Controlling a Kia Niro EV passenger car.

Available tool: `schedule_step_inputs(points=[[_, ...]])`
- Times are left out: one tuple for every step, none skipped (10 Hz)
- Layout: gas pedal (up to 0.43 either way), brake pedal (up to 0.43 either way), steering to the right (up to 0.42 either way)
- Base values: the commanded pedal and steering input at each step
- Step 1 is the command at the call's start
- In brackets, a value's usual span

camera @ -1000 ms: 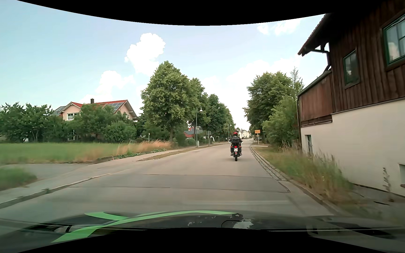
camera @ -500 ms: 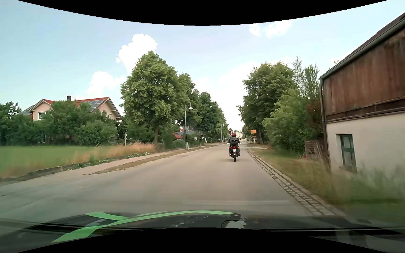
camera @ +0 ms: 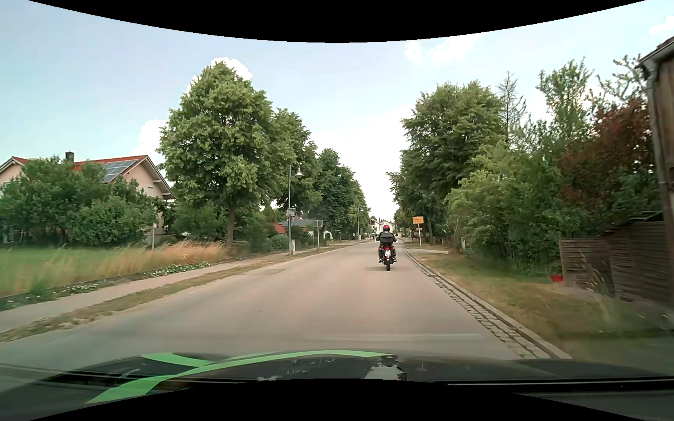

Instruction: Follow the waypoints while adhering to traffic rules and regulations

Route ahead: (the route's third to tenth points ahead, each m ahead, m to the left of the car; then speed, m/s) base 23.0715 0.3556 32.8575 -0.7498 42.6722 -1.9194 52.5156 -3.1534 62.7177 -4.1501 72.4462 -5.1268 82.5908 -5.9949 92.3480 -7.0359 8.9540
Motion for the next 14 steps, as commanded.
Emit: schedule_step_inputs(points=[[0.189, 0.0, 0.02], [0.177, 0.0, 0.016], [0.177, 0.0, 0.016], [0.177, 0.0, 0.016], [0.177, 0.0, 0.014], [0.189, 0.0, 0.013], [0.189, 0.0, 0.013], [0.189, 0.0, 0.012], [0.189, 0.0, 0.012], [0.197, 0.0, 0.012], [0.197, 0.0, 0.012], [0.197, 0.0, 0.011], [0.197, 0.0, 0.012], [0.197, 0.0, 0.011]])
